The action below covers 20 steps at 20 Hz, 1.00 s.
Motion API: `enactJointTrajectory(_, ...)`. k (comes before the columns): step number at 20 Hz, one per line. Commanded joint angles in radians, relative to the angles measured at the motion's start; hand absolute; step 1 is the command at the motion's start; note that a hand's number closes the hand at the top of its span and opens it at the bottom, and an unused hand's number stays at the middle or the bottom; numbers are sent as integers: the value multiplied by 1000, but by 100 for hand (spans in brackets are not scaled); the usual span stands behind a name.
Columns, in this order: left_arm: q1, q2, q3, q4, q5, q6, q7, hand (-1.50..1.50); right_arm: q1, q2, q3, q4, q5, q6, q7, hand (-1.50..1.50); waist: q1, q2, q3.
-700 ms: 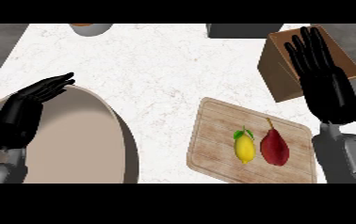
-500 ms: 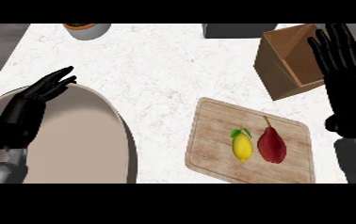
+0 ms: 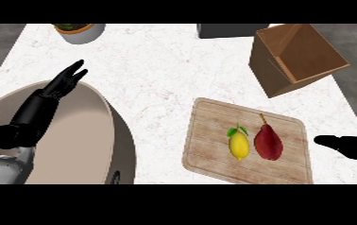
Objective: Pick the lemon from the cutting board and place it in the cardboard box
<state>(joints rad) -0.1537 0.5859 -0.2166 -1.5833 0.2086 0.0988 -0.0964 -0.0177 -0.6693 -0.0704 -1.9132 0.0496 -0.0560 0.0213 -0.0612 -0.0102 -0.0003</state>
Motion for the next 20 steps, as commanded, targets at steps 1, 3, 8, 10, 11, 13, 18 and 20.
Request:
enactJointTrajectory(1,25,-3,-23,-10,-15,-37,-38,0,159,-61,48,-105,175,11,-74,-150,25,3,0)
enactJointTrajectory(3,-59,-66,-68,25,-69,13,15,0,171,-84,66,-152,236,19,-70,-150,22,8,0)
enactJointTrajectory(8,-97,-69,-53,50,-63,-28,17,0,199,-168,150,-265,375,120,136,-150,36,9,-2)
enactJointTrajectory(10,-119,-67,-54,61,-59,-46,35,0,133,-206,206,-279,415,196,253,-150,54,13,-3)
enactJointTrajectory(11,-79,-80,-67,56,-84,-30,-23,0,141,-235,222,-261,426,239,260,-150,62,14,-3)
enactJointTrajectory(13,-85,-82,-66,55,-89,-32,-9,0,111,-239,299,-364,458,306,394,-150,65,12,-4)
enactJointTrajectory(18,-87,-75,-42,65,-58,-80,-10,0,8,-170,519,-422,539,456,665,-150,84,12,-4)
enactJointTrajectory(20,-123,-96,-56,85,-98,-59,-10,0,-88,-141,561,-387,533,543,764,-150,88,16,-4)
